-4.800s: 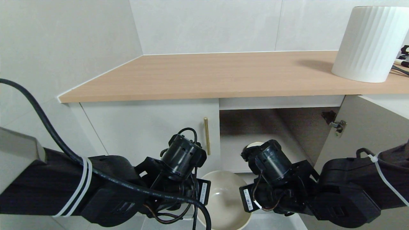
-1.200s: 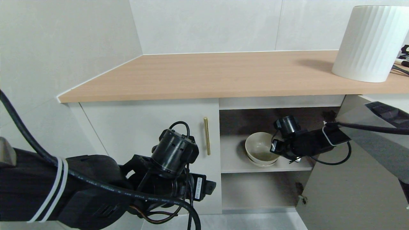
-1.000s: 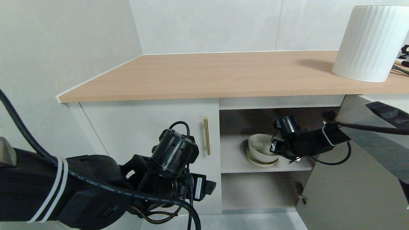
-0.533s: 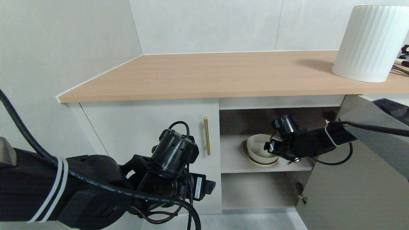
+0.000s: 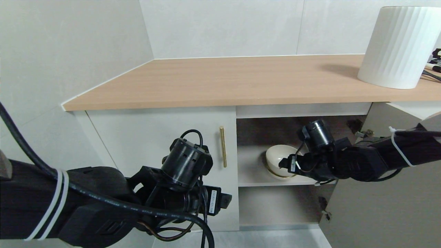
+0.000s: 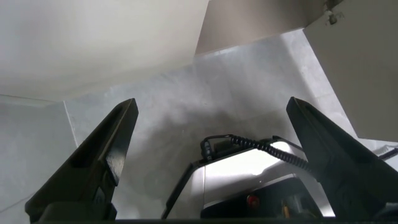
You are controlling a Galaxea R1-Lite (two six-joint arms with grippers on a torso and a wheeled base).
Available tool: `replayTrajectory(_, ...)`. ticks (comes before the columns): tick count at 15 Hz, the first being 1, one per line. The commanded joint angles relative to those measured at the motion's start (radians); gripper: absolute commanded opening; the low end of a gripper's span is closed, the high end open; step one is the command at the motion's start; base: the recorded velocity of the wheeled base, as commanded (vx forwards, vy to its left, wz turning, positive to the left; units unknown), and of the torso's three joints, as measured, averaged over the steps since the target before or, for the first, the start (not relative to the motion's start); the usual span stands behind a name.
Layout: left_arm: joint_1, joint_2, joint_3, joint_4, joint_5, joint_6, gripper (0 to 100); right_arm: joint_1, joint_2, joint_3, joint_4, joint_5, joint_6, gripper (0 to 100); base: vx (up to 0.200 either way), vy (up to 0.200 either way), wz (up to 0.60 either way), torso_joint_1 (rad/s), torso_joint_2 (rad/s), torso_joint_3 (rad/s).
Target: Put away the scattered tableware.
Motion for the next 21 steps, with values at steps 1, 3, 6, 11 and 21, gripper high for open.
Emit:
replayTrajectory(1, 0.0, -0.003, -0.002, 0.0, -0.001, -0.006, 100, 0.027, -0.054, 0.03, 0.0, 0.001, -0.013, 100, 0.0, 0.0, 0.0, 0.0, 0.0, 0.0)
replayTrajectory(3, 0.0, 0.0, -0.005, 0.0, -0.001, -0.018, 100, 0.03, -0.054, 0.037, 0.0, 0.001, -0.022, 100, -0.2, 0.0, 0.0, 0.005, 0.0, 0.002)
replayTrajectory(6, 0.0, 0.0, -0.005, 0.0, -0.001, -0.02, 100, 0.03, -0.057, 0.042, 0.0, 0.001, -0.022, 100, -0.2, 0.0, 0.0, 0.001, 0.0, 0.002)
replayTrajectory(11, 0.0, 0.0, -0.005, 0.0, -0.001, -0.02, 100, 0.033, -0.067, 0.05, 0.0, 0.001, -0.022, 100, -0.2, 0.0, 0.0, 0.0, 0.0, 0.002)
replayTrajectory(21, 0.001, -0.004, -0.002, 0.0, 0.0, -0.02, 100, 0.041, -0.15, 0.082, 0.001, 0.001, -0.022, 100, -0.12, 0.0, 0.0, 0.002, 0.0, 0.0)
